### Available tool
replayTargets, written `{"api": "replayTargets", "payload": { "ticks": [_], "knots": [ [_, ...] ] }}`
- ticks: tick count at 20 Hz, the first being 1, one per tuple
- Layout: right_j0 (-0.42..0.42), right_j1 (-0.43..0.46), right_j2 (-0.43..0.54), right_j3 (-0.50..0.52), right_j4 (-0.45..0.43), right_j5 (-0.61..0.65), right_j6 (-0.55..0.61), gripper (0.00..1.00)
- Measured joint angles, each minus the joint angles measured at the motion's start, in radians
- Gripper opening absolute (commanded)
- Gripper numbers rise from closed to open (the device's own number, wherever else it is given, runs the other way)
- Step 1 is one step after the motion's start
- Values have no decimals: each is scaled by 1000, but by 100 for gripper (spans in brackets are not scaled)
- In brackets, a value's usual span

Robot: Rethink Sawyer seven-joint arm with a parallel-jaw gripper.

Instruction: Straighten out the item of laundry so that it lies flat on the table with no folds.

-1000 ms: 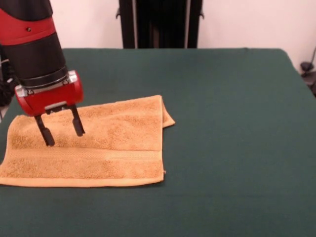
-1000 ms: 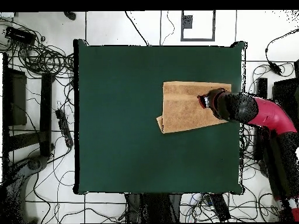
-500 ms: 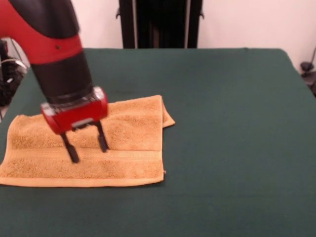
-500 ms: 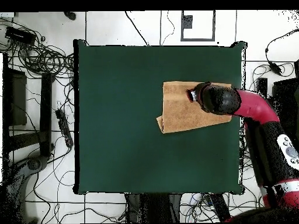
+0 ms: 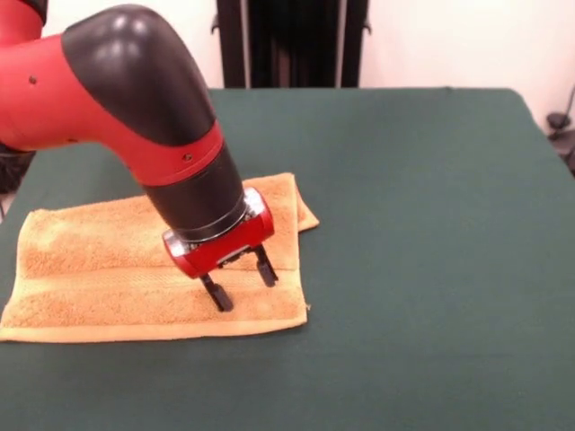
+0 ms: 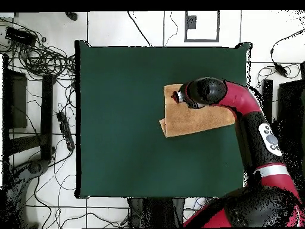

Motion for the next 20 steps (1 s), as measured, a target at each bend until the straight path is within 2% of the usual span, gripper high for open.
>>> {"api": "replayTargets", "payload": {
  "ticks": [6,7,20],
  "knots": [
    [47,21,-28,-89,6,115,0,100],
    [58,25,-34,-103,4,133,0,0],
    [115,25,-89,-141,-1,163,0,0]
  ]
}}
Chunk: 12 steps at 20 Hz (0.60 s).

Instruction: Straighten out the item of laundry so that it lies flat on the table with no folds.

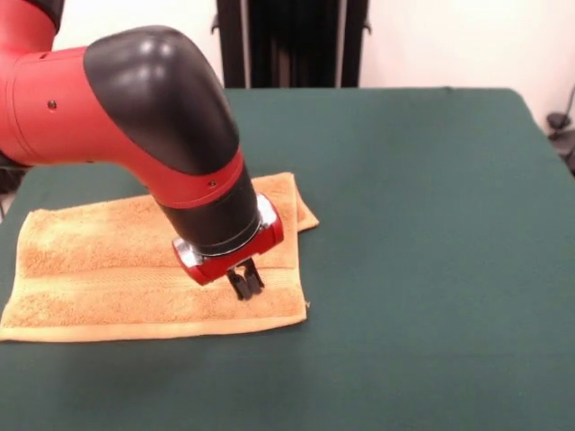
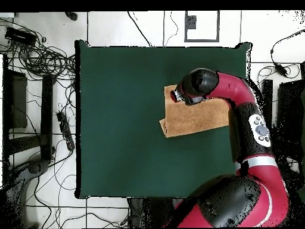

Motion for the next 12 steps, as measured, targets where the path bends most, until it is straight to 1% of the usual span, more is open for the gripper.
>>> {"api": "replayTargets", "payload": {
  "ticks": [4,7,12],
  "knots": [
    [29,-14,-37,0,-11,-3,0,0],
    [56,-27,-69,8,-27,-38,0,0],
    [78,-60,-101,64,-56,-170,0,0]
  ]
}}
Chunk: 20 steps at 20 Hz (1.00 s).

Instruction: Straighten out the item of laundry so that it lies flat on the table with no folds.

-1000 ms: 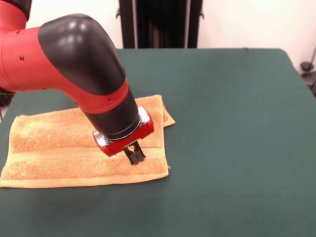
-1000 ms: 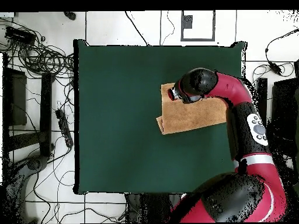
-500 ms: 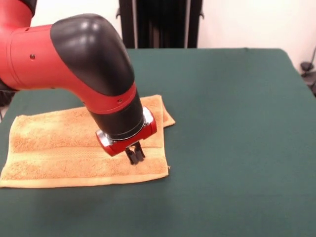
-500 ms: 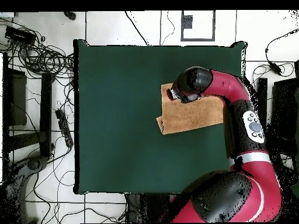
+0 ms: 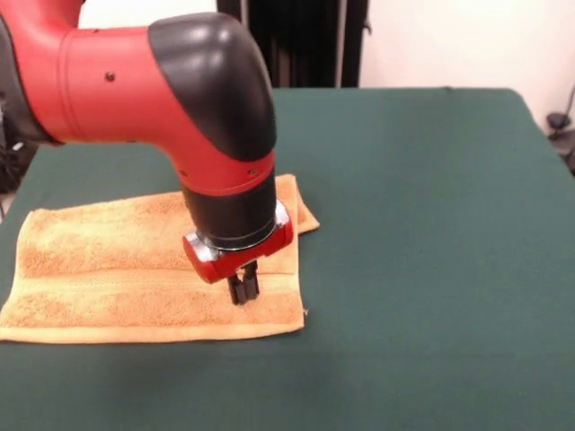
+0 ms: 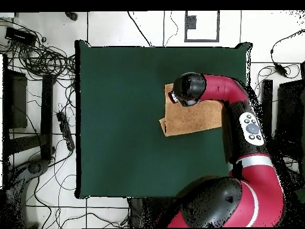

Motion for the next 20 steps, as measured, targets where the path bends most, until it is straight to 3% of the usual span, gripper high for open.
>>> {"api": "replayTargets", "payload": {
  "ticks": [8,20],
  "knots": [
    [-65,-29,15,132,-3,-338,0,0],
    [-172,85,130,120,-3,-732,0,0]
  ]
}}
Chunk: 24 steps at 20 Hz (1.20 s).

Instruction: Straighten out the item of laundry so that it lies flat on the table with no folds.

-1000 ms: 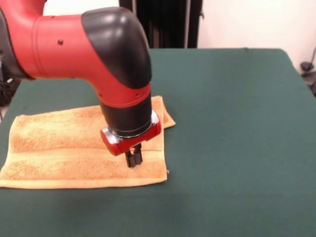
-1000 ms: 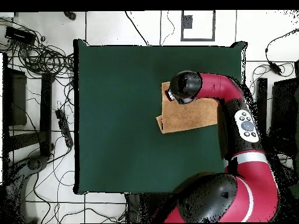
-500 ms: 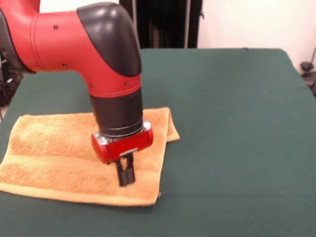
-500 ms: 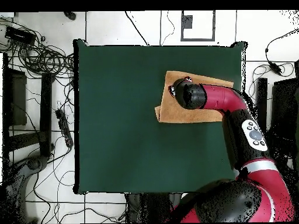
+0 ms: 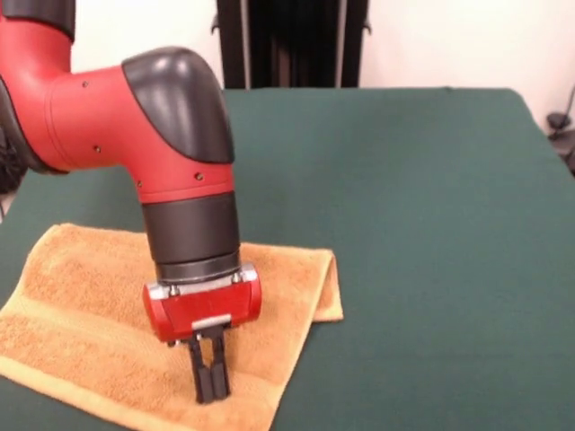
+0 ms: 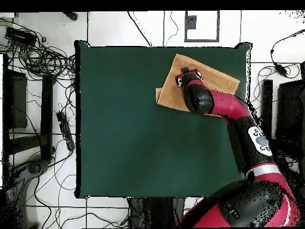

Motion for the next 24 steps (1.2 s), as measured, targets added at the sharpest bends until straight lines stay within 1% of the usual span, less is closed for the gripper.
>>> {"api": "replayTargets", "payload": {
  "ticks": [3,7,10,11,16,21,24],
  "knots": [
    [9,23,2,-22,0,-58,0,0],
    [34,31,-15,-50,23,-72,0,0],
    [78,30,-56,-89,58,-48,0,0],
    [105,28,-82,-113,76,-29,0,0],
    [184,21,-169,-171,110,18,0,0],
    [214,9,-211,-171,110,20,0,0],
    [214,-10,-216,-137,108,19,0,0]
  ]
}}
